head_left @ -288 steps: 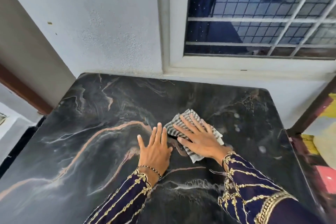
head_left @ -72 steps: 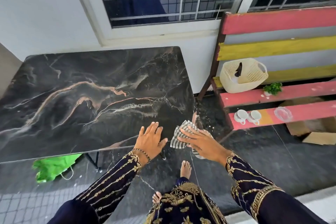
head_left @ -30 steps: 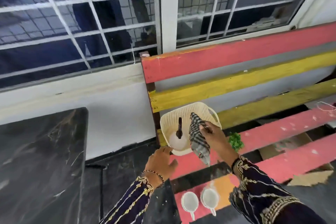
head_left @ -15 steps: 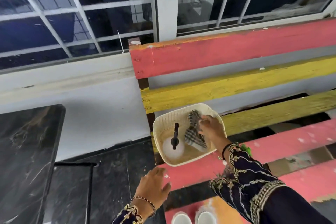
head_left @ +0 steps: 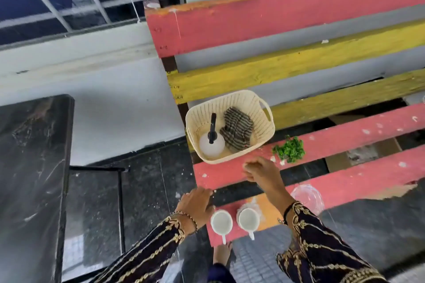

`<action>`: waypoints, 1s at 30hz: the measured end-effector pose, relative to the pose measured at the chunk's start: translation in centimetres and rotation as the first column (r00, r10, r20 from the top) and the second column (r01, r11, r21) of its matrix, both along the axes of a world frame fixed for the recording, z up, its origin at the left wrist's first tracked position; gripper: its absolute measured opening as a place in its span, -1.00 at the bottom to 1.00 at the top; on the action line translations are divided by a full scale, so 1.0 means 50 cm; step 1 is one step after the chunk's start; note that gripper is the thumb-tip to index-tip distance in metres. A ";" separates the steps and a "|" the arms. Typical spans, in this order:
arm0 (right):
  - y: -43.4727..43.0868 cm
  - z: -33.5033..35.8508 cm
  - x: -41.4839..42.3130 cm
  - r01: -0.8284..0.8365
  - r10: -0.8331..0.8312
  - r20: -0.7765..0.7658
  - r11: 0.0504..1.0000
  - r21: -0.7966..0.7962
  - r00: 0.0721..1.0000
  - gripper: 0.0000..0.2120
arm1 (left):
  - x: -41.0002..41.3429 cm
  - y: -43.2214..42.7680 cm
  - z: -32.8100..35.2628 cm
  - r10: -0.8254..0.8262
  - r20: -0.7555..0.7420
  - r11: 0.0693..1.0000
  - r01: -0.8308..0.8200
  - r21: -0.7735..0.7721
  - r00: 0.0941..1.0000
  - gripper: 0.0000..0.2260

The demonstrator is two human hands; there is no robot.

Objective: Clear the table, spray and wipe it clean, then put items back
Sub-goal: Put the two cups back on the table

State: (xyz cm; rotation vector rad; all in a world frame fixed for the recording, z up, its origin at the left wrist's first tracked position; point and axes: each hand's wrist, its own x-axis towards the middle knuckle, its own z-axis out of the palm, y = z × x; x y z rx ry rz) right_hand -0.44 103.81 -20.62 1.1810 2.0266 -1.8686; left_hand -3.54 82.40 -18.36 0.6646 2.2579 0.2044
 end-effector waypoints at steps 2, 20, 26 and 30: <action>-0.009 -0.016 0.045 -0.124 0.116 0.079 0.987 0.103 0.990 -0.90 | 0.007 0.001 -0.016 -0.017 0.013 1.000 0.017 -0.004 1.000 -0.57; -0.084 -0.186 0.203 -0.748 0.588 0.464 0.556 0.363 0.662 -0.26 | 0.074 0.033 -0.160 -0.112 0.027 0.979 0.115 -0.169 0.993 -0.63; -0.111 -0.084 0.174 -0.688 0.580 0.371 0.582 0.434 0.725 -0.29 | 0.046 -0.017 -0.064 0.038 -0.019 0.993 -0.040 -0.115 0.999 -0.70; -0.161 0.027 0.133 -0.662 0.615 0.280 0.576 0.480 0.737 -0.30 | 0.012 -0.090 0.055 0.167 -0.095 0.983 -0.173 -0.059 0.981 -0.74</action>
